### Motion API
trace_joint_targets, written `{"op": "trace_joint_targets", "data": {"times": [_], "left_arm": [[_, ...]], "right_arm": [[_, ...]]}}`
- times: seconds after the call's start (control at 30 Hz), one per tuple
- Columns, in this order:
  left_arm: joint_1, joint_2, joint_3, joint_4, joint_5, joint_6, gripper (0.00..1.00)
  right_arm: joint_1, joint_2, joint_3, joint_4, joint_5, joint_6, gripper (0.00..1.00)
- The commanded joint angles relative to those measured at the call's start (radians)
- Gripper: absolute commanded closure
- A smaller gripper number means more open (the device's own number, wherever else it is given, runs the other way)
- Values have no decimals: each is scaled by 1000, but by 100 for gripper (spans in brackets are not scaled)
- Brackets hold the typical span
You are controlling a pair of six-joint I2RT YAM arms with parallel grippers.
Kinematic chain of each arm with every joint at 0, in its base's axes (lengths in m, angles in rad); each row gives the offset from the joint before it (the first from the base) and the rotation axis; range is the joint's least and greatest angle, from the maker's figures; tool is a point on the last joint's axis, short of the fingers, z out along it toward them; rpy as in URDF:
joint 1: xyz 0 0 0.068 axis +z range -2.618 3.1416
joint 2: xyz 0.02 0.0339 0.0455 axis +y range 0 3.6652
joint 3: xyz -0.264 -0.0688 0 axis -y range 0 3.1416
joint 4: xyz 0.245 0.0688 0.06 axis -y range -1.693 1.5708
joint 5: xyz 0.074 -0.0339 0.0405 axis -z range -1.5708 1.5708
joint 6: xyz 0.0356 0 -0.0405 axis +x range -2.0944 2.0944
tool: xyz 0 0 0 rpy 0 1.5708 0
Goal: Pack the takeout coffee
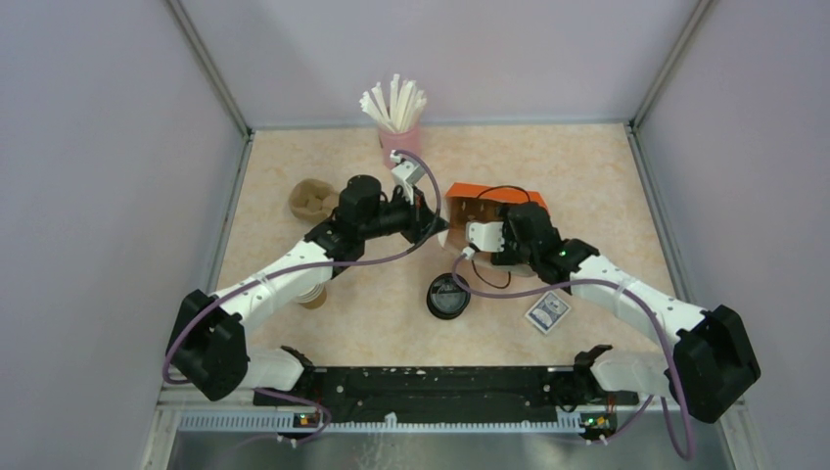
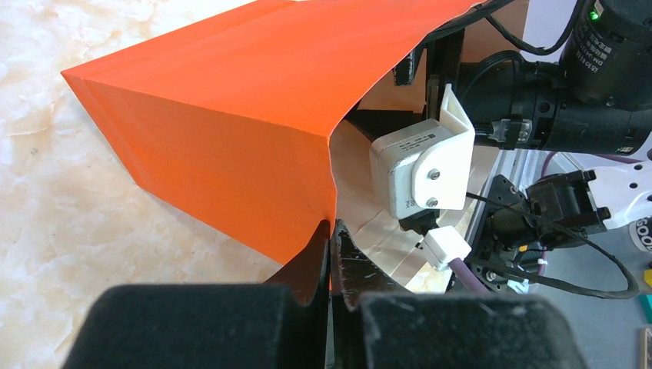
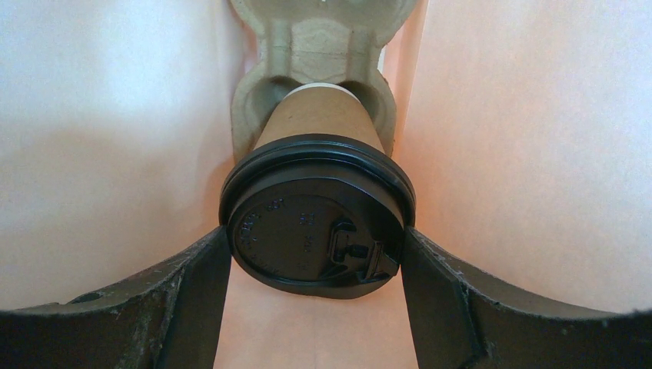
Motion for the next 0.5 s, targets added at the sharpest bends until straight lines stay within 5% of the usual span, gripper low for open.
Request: {"op": "trace_joint_targets", "data": {"times": [0.0,0.47], "left_arm": [[-3,-5,35,58,15,-5,100],[-4,-2,48,46,23,-9,100]], "right_arm": [[4,-16,12,-44,46,-1,33],[1,8,-23,20,19,5,33]]}}
